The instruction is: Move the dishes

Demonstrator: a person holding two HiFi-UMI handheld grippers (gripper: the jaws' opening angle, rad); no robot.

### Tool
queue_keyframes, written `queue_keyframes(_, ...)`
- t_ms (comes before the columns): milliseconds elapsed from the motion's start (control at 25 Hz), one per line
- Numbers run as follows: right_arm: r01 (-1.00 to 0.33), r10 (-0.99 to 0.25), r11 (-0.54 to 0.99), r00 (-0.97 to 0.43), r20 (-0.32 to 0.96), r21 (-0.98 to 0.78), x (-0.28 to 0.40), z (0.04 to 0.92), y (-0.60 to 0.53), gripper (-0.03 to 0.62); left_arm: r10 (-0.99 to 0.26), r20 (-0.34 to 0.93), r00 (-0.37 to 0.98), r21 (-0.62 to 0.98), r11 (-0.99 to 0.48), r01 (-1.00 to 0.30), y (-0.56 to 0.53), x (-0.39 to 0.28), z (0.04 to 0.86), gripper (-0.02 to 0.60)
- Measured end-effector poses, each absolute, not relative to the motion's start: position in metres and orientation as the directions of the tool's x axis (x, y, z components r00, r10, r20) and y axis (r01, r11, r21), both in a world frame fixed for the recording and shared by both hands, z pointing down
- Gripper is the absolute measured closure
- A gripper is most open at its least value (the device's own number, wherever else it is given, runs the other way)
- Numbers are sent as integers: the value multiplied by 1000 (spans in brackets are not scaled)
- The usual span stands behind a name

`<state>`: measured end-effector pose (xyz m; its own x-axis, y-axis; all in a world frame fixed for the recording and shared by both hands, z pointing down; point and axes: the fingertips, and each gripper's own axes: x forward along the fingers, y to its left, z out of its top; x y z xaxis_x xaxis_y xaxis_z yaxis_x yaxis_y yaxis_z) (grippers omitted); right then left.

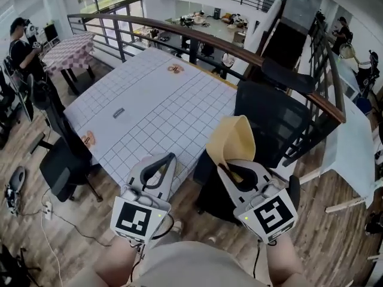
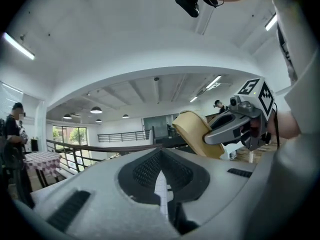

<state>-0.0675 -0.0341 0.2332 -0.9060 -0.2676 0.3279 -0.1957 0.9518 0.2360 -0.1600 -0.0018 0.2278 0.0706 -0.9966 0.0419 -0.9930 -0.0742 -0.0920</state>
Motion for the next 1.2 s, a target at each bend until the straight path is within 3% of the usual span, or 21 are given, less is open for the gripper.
queue_keyframes(360, 194, 41, 942, -878, 478, 275, -184, 287, 22, 565, -965, 110, -239, -143, 222, -964, 63, -260, 266, 568)
queue_keyframes(600, 407, 240, 897, -774, 586, 171, -226, 335, 68, 565, -915, 144, -377, -134, 360, -923, 105, -290, 283, 568)
queue_keyframes(800, 514, 303, 846, -680, 668, 141, -260, 397, 98, 565, -882, 175, -437, -130, 420, -898, 129, -322, 328, 568)
queue_keyframes(1200, 578, 304, 813, -513, 803, 61, -284, 514, 122, 565, -849, 274, -452, -83, 448, -890, 152, -357, 407, 568)
